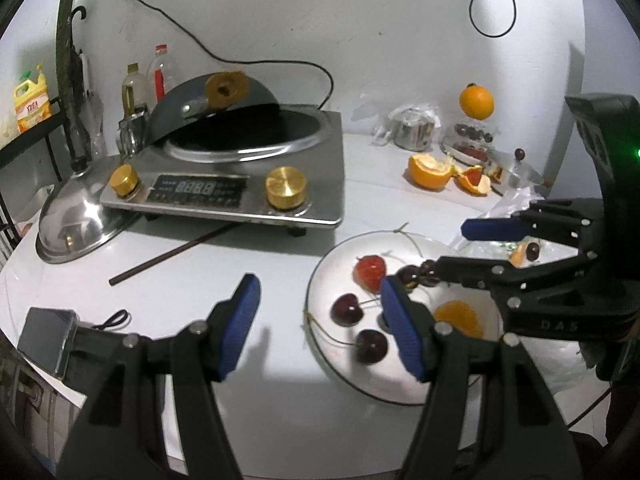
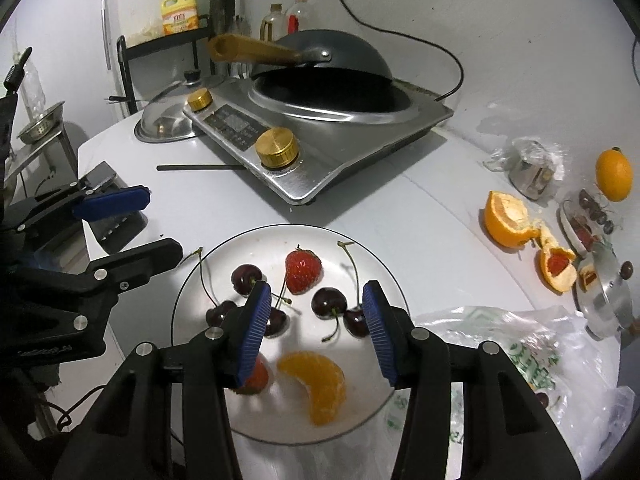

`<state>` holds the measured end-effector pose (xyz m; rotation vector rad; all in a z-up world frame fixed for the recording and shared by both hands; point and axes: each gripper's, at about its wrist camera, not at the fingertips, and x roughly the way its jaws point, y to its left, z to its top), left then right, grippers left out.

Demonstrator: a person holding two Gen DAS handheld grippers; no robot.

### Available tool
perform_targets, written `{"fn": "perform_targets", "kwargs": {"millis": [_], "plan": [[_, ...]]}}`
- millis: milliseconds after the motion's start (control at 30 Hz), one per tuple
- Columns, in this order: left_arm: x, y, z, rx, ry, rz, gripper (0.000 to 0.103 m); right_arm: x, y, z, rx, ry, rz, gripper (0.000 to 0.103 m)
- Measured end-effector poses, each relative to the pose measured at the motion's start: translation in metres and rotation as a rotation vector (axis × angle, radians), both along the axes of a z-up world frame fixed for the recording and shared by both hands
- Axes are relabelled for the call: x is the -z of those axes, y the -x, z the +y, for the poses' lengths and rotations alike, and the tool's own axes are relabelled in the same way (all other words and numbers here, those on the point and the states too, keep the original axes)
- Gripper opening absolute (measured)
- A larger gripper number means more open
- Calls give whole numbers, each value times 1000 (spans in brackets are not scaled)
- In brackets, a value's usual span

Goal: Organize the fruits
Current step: 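Move both open tools from the plate back over the plastic bag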

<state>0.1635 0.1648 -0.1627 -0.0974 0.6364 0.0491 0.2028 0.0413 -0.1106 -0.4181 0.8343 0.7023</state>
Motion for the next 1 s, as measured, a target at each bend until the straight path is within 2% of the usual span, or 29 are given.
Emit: {"fn": "perform_targets", "kwargs": {"millis": [333,433,1000], "plan": [[-12,7,-32,37,1,-24,65,-15,17,-30,12,-20,-29,50],[-16,9,-43,55,-1,-37,71,-19,20,-41,21,-27,-36,50],[-25,1,-109,152,-28,-48,71,-32,29,-106,98,-46,-64,50]]}}
